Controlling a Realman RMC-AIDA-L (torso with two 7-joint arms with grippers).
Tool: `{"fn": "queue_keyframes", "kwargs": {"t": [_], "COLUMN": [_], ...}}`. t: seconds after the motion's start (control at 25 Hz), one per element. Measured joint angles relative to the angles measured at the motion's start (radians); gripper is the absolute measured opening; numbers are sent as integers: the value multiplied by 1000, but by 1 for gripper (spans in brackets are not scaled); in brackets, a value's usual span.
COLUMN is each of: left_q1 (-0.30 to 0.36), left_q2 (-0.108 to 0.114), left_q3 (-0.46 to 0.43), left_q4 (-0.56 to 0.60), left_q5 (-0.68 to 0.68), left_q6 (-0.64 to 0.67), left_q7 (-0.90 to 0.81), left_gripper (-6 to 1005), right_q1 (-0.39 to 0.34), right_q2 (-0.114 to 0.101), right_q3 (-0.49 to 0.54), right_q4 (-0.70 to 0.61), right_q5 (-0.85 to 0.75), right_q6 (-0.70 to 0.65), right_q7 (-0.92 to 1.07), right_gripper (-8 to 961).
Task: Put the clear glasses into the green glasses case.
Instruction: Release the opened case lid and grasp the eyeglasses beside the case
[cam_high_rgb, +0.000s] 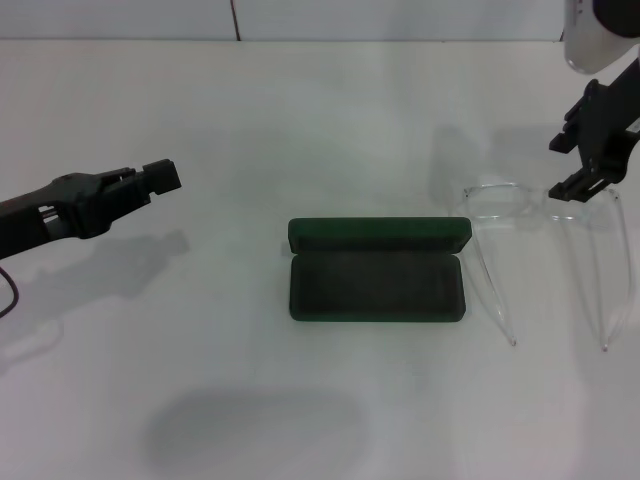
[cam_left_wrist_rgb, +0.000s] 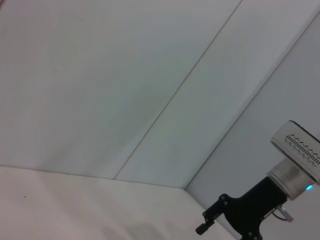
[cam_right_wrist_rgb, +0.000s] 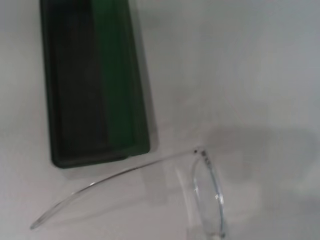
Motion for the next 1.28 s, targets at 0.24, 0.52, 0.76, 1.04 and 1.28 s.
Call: {"fn": "queue_keyframes", "kwargs": {"t": [0.24, 0.52, 0.76, 1.04, 1.28], "left_q1": [-2, -3, -3, -1, 3], "left_q2": [0, -1, 2, 5, 5], "left_q3": [0, 0, -1, -2, -2], "left_q4": [-10, -27, -51, -66, -66], "left_q5": [0, -3, -7, -8, -8], "left_q6": [0, -1, 0, 0, 0], "left_q7": [9, 18, 31, 33, 33], "left_gripper": [82, 82, 81, 81, 81], "right_q1": [26, 49, 71, 75, 70], "right_q2": [5, 7, 7, 7, 7], "right_q3": [-10, -29, -32, -29, -34], "right_q4": [99, 195, 256, 271, 272], "right_q5": [-2, -7, -8, -8, -10], "right_q6": [56, 117, 143, 155, 161], "right_q7": [-20, -28, -22, -16, 3], "right_gripper": [581, 579, 577, 553, 442]}}
